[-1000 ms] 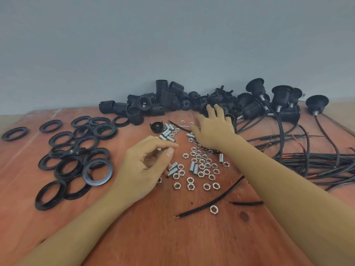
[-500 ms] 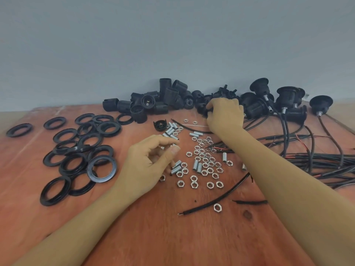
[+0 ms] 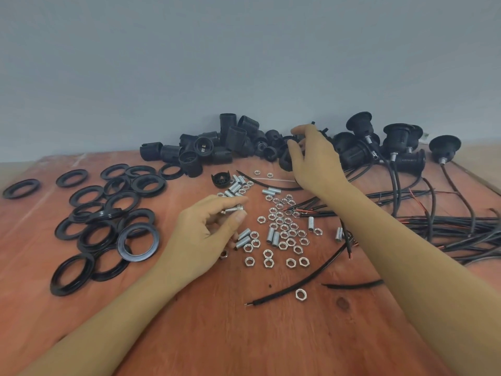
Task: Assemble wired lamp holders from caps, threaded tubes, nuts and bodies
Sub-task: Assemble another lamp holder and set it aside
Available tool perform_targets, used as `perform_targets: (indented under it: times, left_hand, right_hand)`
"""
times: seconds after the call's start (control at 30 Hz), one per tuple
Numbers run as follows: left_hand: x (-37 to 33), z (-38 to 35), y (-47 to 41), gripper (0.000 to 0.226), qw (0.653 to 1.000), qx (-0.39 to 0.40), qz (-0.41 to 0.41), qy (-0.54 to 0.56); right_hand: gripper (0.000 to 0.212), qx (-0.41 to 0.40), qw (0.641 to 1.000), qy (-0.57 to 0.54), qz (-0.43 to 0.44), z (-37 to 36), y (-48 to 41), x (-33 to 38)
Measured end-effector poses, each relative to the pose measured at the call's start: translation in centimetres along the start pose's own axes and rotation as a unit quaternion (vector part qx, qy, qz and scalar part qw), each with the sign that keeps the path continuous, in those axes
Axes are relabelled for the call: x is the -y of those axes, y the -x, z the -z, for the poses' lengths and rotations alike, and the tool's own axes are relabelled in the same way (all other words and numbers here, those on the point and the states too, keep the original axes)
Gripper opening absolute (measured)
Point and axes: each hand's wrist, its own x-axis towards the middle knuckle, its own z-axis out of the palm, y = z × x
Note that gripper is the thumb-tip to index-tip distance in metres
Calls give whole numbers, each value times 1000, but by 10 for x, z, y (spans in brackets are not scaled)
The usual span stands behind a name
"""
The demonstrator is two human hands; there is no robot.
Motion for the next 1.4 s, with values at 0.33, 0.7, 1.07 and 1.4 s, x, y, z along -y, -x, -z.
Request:
perform_targets:
  times: [0.33,0.7,1.07,1.4]
  left_hand:
    - [0,1,0,25,1000,4,0,-16]
    - [1,0,0,26,1000,2,-1,-20]
    - [0,0,0,20,999,-23,22,26]
    - [-5,2,-4,27,989,-63,26,131]
  right_hand:
    - [38,103,990,-91,-34,-1,3,-9]
    - [15,30,996,-78,-19,-8,3,-17]
    - [30,-38,965,-261,-9,5,18,14]
    - [25,190,886,-422,12,-4,75,33]
